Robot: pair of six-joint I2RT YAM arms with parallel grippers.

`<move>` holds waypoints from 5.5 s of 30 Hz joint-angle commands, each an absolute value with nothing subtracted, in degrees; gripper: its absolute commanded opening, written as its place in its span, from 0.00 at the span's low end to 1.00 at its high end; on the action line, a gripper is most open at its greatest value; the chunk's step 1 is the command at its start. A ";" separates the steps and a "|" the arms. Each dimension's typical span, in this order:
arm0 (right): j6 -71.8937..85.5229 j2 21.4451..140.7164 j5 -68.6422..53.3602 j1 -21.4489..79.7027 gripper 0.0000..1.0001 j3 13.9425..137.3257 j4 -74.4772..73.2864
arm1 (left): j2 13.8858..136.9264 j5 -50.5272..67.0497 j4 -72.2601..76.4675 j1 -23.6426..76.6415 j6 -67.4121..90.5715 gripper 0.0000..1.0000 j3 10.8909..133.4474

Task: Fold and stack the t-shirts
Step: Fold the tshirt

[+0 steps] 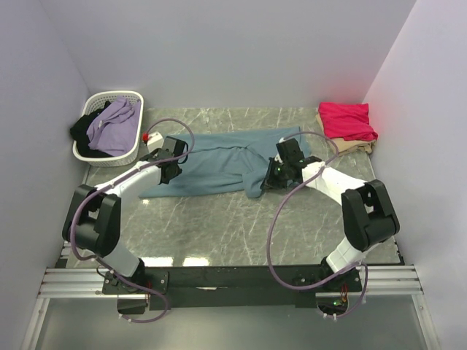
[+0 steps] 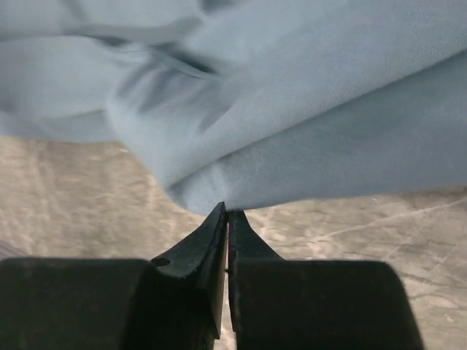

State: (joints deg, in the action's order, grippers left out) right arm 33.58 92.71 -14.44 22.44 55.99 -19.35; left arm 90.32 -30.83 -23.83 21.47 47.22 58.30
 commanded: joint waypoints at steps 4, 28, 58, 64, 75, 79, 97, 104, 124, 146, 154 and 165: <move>32.35 92.71 -15.38 22.94 0.09 69.85 -24.07 | 92.98 -31.12 -24.08 21.71 45.97 0.39 61.34; 27.78 112.72 -4.14 17.40 0.37 102.15 -32.70 | 97.56 -27.42 -24.61 21.71 44.65 0.40 63.99; 37.53 93.00 -14.33 16.70 0.54 53.09 4.22 | 96.15 -25.93 -23.03 21.88 44.65 0.40 62.23; 36.83 93.86 -13.97 16.79 0.56 53.70 6.24 | 97.38 -25.22 -22.68 21.97 44.74 0.39 62.49; 37.00 100.54 -13.45 16.87 0.35 58.53 9.32 | 98.52 -26.10 -23.12 21.97 44.30 0.40 63.02; 36.65 101.34 -14.24 16.88 0.13 61.43 8.70 | 99.23 -26.28 -23.29 21.97 44.12 0.40 63.46; 34.54 117.24 -9.94 15.38 0.09 90.33 -7.46 | 100.99 -26.72 -23.82 21.97 42.71 0.40 65.48; 38.23 121.55 -5.80 13.45 0.11 93.43 -12.13 | 101.34 -26.81 -23.99 21.97 42.71 0.40 65.30; 43.92 133.85 -23.45 9.58 0.19 108.36 -5.72 | 101.34 -27.07 -24.52 21.97 42.98 0.40 65.39; 30.77 108.90 12.21 9.14 0.42 87.02 -12.91 | 98.97 -27.69 -24.87 21.88 41.84 0.41 65.39; 30.15 100.22 13.62 8.88 0.45 72.53 -16.18 | 98.35 -30.23 -24.26 21.71 39.47 0.41 66.44; 27.26 92.37 20.21 8.26 0.55 60.29 -14.33 | 97.47 -29.18 -21.45 17.49 39.02 0.42 61.09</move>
